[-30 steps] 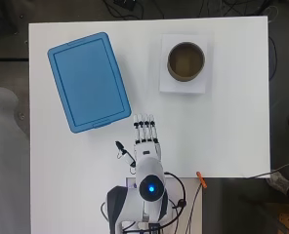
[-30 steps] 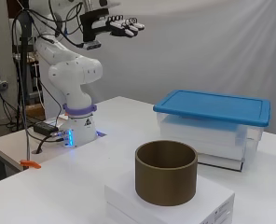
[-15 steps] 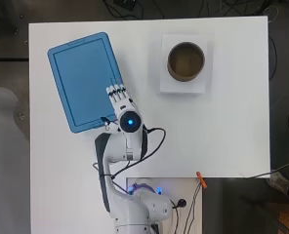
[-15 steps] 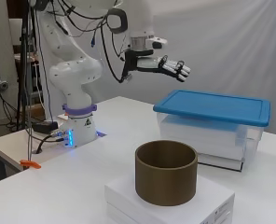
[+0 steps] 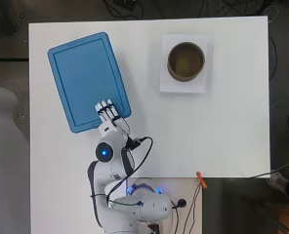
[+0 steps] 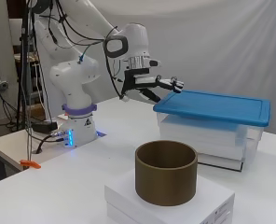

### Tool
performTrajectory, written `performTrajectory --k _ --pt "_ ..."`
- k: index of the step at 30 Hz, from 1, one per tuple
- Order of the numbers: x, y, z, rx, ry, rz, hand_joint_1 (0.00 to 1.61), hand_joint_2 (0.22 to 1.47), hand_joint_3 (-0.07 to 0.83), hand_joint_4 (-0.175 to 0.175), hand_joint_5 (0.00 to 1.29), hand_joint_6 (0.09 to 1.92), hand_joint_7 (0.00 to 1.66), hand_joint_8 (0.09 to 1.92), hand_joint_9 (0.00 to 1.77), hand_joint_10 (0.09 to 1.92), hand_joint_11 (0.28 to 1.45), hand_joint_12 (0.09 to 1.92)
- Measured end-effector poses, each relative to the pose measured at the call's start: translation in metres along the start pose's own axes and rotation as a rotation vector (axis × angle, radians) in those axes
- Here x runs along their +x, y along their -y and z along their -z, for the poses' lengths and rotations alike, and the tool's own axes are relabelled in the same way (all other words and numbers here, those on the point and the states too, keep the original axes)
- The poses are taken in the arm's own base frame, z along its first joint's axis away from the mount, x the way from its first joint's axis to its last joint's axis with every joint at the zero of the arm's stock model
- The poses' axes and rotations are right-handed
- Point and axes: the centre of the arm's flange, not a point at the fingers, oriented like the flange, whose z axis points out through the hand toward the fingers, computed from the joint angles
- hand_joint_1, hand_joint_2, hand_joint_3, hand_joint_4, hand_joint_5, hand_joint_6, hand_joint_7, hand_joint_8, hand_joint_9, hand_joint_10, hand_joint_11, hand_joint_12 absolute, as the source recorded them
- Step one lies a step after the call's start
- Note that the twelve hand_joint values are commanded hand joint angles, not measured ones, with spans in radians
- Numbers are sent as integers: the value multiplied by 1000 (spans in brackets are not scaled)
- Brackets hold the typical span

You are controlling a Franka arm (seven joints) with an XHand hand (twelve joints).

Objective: Teleoperate dual arm-hand system to remove items from a box

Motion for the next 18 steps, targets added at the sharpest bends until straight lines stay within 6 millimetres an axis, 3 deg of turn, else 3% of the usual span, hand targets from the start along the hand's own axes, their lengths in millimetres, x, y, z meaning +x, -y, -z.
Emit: performTrajectory --k 3,4,6,7,9,13,14,15,16,18 --pt "16 -9 -2 -43 44 41 497 940 12 -42 99 87 9 87 108 87 324 87" --pt "22 -15 -5 -34 57 58 465 986 15 -53 174 87 92 87 193 87 343 87" --pt "36 -25 -10 1 72 67 760 1153 10 74 561 859 567 87 644 87 540 87" --pt "49 -33 -14 38 96 56 845 1186 5 121 674 1065 700 87 758 87 579 87" --pt "61 -43 -19 104 134 6 905 1215 3 163 752 1242 798 87 824 87 588 87" --pt "57 -49 -19 120 144 9 902 1238 3 175 748 1330 850 87 825 87 572 87" --pt "57 -50 -14 118 146 20 1001 1220 18 86 771 1358 850 378 913 87 633 87" --pt "57 -56 -1 110 145 27 1143 1195 16 -23 763 1356 859 697 942 402 712 87" --pt "57 -65 19 93 129 33 1237 1193 13 -95 735 1383 831 945 916 762 754 87" --pt "57 -83 59 46 75 54 1313 1206 4 -157 683 1420 787 1199 867 1125 779 87"
